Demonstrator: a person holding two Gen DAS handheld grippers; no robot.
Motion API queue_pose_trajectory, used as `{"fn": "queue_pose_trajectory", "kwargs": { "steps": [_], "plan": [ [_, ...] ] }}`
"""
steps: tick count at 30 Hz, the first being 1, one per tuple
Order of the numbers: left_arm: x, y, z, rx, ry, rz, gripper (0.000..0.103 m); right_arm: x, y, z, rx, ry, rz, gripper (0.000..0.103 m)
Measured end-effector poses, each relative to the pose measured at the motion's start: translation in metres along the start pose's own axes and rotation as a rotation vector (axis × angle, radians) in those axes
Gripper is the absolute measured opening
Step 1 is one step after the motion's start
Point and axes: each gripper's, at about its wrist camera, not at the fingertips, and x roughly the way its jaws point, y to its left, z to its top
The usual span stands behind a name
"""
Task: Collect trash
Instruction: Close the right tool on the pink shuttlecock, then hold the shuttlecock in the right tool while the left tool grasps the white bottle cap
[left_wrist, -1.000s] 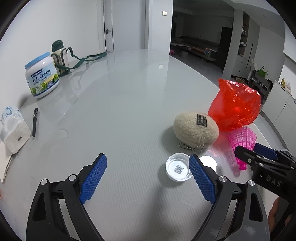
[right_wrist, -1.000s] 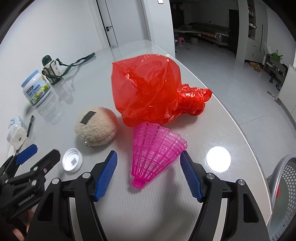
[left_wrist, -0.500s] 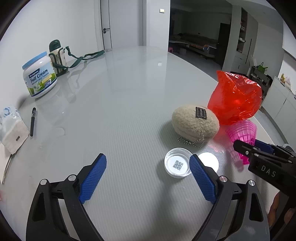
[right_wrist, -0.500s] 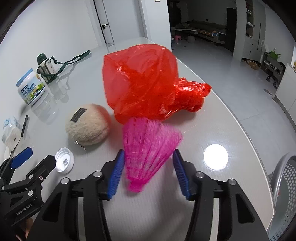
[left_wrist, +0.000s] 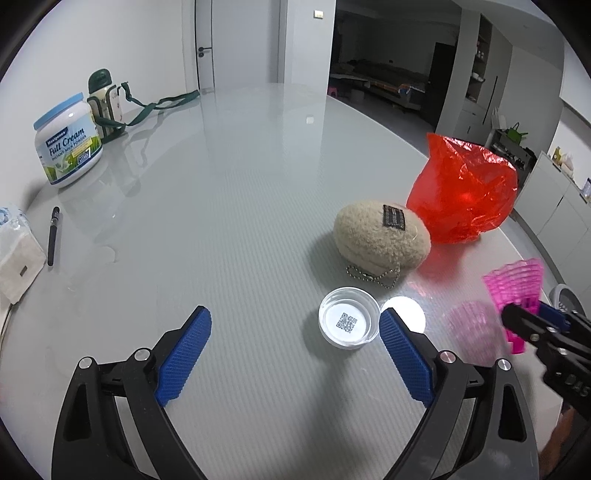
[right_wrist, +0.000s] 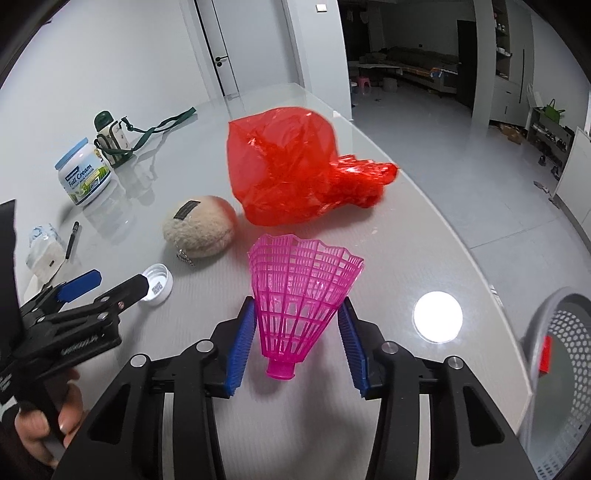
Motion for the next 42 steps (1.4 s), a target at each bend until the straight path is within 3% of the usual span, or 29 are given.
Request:
{"fn": "queue_pose_trajectory", "kwargs": {
  "steps": [17, 25, 26, 34, 42],
  "plan": [
    [0.016, -0.021, 0.001, 0.109, 0.06, 0.024, 0.091, -0.027, -0.038, -0.002, 0.08, -0.027, -0.042, 0.044],
    [0.022, -0.021, 0.002, 0.102, 0.088, 0.016, 0.089, -0.029, -0.049, 0.003, 0.095, -0.031, -0.055, 0.044],
    [0.022, -0.02, 0.002, 0.1, 0.088, 0.011, 0.088, -0.031, -0.051, 0.003, 0.097, -0.034, -0.057, 0.044],
    [0.015, -0.021, 0.0, 0.115, 0.057, -0.043, 0.04, -0.03, -0.046, 0.003, 0.089, -0.03, -0.058, 0.044],
    [0.012, -0.025, -0.002, 0.122, 0.055, -0.054, 0.039, -0.038, -0.047, 0.001, 0.09, -0.051, -0.067, 0.044]
  ]
}}
